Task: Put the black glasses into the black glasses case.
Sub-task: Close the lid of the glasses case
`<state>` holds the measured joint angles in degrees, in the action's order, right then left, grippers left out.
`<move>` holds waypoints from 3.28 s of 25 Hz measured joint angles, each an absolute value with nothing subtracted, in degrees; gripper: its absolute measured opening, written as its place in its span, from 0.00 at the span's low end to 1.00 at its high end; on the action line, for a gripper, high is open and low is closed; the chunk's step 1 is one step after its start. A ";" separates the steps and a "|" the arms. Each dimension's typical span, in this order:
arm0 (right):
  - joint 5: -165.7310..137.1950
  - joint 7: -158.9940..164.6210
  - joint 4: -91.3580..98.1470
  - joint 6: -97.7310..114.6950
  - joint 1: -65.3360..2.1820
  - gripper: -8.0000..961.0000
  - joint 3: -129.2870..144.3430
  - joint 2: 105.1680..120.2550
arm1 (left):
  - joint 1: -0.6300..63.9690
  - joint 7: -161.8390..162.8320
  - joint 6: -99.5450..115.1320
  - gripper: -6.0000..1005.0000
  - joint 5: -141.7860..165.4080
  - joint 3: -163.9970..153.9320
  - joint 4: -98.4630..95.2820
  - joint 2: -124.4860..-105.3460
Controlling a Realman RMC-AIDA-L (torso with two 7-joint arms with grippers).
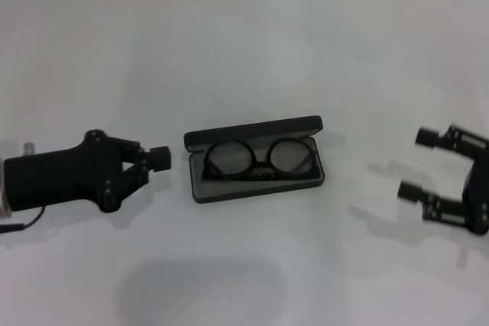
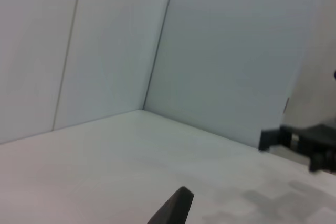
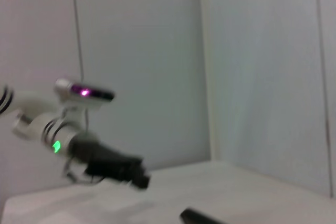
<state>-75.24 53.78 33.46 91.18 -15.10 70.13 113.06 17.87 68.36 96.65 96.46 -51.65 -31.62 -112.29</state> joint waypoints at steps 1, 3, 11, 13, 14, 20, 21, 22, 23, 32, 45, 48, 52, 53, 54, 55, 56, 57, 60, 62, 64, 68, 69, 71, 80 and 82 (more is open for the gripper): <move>-76.08 53.46 33.41 91.15 -14.98 0.79 70.13 113.11 | 18.36 68.35 96.56 0.02 96.50 -51.53 -31.60 -112.50; -77.85 52.90 33.01 90.75 -14.87 0.81 70.10 113.23 | 19.52 68.31 96.41 0.02 96.43 -51.30 -31.60 -112.94; -79.64 50.89 29.76 88.51 -15.70 0.82 70.02 113.62 | 24.95 69.26 95.70 0.02 100.39 -51.65 -30.99 -114.75; -79.65 50.72 29.72 88.34 -15.72 0.82 70.01 113.72 | 25.30 70.09 95.96 0.02 103.33 -51.67 -30.96 -115.01; -79.63 50.71 29.73 88.34 -15.72 0.82 70.00 113.72 | 25.20 70.78 95.95 0.02 104.91 -51.66 -30.92 -115.17; -79.49 50.64 29.87 88.35 -15.74 0.82 69.41 113.73 | 22.76 71.52 88.32 0.02 107.13 -49.91 -30.68 -116.93; -79.56 50.63 29.86 88.39 -15.73 0.82 69.23 113.73 | 22.64 71.53 86.47 0.02 107.10 -49.72 -30.41 -117.24; -79.57 50.63 29.86 88.42 -15.74 0.82 69.14 113.73 | 22.79 71.51 84.89 0.02 107.02 -49.67 -29.95 -117.46; -79.57 50.63 29.89 88.43 -15.74 0.82 69.14 113.73 | 22.95 71.48 84.09 0.02 107.01 -49.67 -29.60 -117.47; -79.34 50.62 30.12 88.49 -15.73 0.82 69.17 113.78 | 23.54 71.39 79.78 0.02 105.16 -49.66 -28.83 -117.47; -79.27 50.63 30.33 88.75 -16.03 0.82 69.00 113.91 | 23.96 69.96 77.04 0.02 104.10 -45.20 -28.83 -117.51; -79.27 50.72 30.33 88.86 -16.16 0.82 68.98 113.91 | 24.01 69.94 76.44 0.02 103.75 -45.19 -28.96 -117.51; -79.27 50.80 30.29 88.90 -16.17 0.82 68.66 113.91 | 23.94 70.24 77.22 0.02 104.14 -45.44 -29.15 -117.18; -79.27 50.80 30.29 88.90 -16.17 0.82 68.66 113.91 | 23.94 70.24 77.22 0.02 104.14 -45.44 -29.15 -117.18; -79.27 50.78 30.24 88.91 -16.17 0.82 68.46 113.91 | 23.76 70.41 77.75 0.02 104.21 -45.46 -29.17 -116.98; -79.27 50.75 30.16 88.93 -16.17 0.82 68.19 113.93 | 23.52 70.46 78.74 0.02 104.10 -45.40 -29.22 -116.79; -79.27 50.72 30.12 88.95 -16.11 0.82 68.00 113.95 | 23.10 70.47 80.42 0.02 103.45 -45.09 -29.35 -116.51; -79.27 50.71 30.13 88.98 -15.99 0.82 67.89 113.98 | 23.10 70.47 80.42 0.02 103.45 -45.09 -29.35 -116.51; -79.28 50.66 30.22 89.08 -15.76 0.82 67.83 113.99 | 22.31 70.08 87.69 0.02 100.11 -43.95 -29.54 -115.93; -79.28 50.63 30.19 89.13 -15.85 0.82 67.83 114.00 | 22.30 69.27 91.69 0.02 98.70 -43.82 -29.60 -116.02; -79.28 50.62 30.05 89.13 -16.03 0.82 67.83 114.00 | 22.78 68.12 94.28 0.02 98.01 -43.81 -29.63 -116.81; -79.28 50.62 30.00 89.06 -16.18 0.82 67.84 114.00 | 24.52 67.83 91.14 0.02 97.58 -43.84 -29.13 -119.46; -79.28 50.62 30.06 88.98 -16.19 0.82 67.83 114.04 | 25.08 68.63 89.31 0.02 97.46 -43.97 -28.58 -119.70; -79.28 50.62 30.21 88.89 -16.24 0.82 67.80 114.14 | 26.60 71.58 85.51 0.02 97.64 -44.23 -26.98 -119.71; -79.28 50.55 30.24 88.72 -16.25 0.82 66.85 114.25 | 28.29 93.51 77.67 0.02 103.73 -48.70 -36.67 -119.74; -79.28 50.54 30.13 88.48 -16.25 0.82 66.83 114.26 | 27.81 98.96 75.55 0.02 104.37 -52.13 -40.66 -119.75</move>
